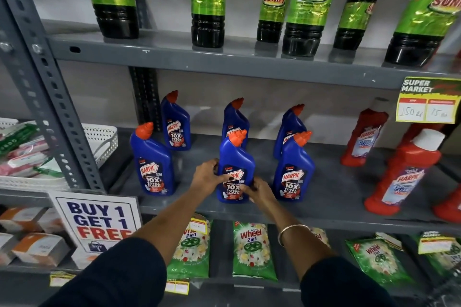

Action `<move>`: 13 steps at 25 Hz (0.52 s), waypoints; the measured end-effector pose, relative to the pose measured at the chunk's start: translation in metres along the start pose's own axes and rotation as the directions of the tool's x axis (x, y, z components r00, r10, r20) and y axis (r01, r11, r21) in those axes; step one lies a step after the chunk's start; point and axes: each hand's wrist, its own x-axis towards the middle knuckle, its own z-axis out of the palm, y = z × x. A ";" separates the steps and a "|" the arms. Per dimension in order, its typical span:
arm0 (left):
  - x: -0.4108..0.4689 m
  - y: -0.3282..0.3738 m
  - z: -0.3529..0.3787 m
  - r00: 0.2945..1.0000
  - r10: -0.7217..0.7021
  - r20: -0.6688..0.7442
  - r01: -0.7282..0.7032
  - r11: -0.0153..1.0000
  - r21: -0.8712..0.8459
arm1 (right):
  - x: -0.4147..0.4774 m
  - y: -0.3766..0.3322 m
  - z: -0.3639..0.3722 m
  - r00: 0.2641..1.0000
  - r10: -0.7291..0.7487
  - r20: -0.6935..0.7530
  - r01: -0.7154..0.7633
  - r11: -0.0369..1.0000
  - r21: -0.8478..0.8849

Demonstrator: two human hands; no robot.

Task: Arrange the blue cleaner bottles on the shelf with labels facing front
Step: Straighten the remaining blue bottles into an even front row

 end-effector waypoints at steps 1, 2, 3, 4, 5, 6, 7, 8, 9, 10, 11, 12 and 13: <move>0.000 0.001 -0.001 1.000 0.005 0.009 -0.005 1.000 0.020 | 0.000 -0.002 -0.002 1.000 0.002 0.013 -0.001 0.999 -0.040; 0.001 0.001 -0.002 1.000 0.005 0.025 -0.005 1.000 0.017 | -0.001 -0.005 -0.005 1.000 0.003 0.014 -0.001 0.996 -0.090; 0.001 0.001 -0.002 0.999 0.005 0.049 -0.004 1.000 -0.027 | -0.002 -0.005 -0.008 1.000 -0.007 -0.007 0.006 0.992 -0.123; 0.000 0.001 -0.002 0.998 0.016 0.063 -0.010 0.995 -0.095 | -0.005 -0.007 -0.012 0.998 -0.005 -0.059 -0.002 0.993 -0.117; 0.000 0.001 -0.001 0.998 0.044 0.033 -0.039 0.990 -0.135 | -0.008 -0.006 -0.017 0.992 0.003 -0.130 -0.011 0.998 -0.065; -0.003 0.003 0.002 0.993 0.104 -0.051 -0.110 0.987 -0.119 | -0.013 -0.005 -0.022 0.976 0.001 -0.218 -0.004 1.000 -0.012; -0.007 0.005 0.007 0.966 0.202 -0.160 -0.212 0.976 -0.045 | -0.018 -0.001 -0.029 0.946 -0.015 -0.324 0.023 1.000 0.020; -0.013 0.009 0.014 0.904 0.342 -0.258 -0.334 0.940 0.074 | -0.026 0.004 -0.037 0.900 -0.040 -0.434 0.041 0.999 -0.006; -0.019 0.013 0.023 0.810 0.497 -0.311 -0.446 0.867 0.222 | -0.030 0.011 -0.047 0.845 -0.058 -0.532 0.037 0.998 -0.049; -0.025 0.018 0.033 0.710 0.631 -0.311 -0.535 0.772 0.344 | -0.034 0.017 -0.057 0.789 -0.074 -0.610 0.018 0.995 -0.098; -0.029 0.025 0.046 0.635 0.724 -0.269 -0.604 0.683 0.411 | -0.037 0.023 -0.070 0.741 -0.073 -0.667 -0.005 0.993 -0.114; -0.032 0.032 0.061 0.610 0.763 -0.214 -0.655 0.638 0.405 | -0.040 0.026 -0.083 0.713 -0.066 -0.698 -0.014 0.994 -0.107; -0.033 0.039 0.074 0.643 0.746 -0.170 -0.674 0.658 0.337 | -0.038 0.031 -0.095 0.708 -0.049 -0.705 -0.020 0.996 -0.089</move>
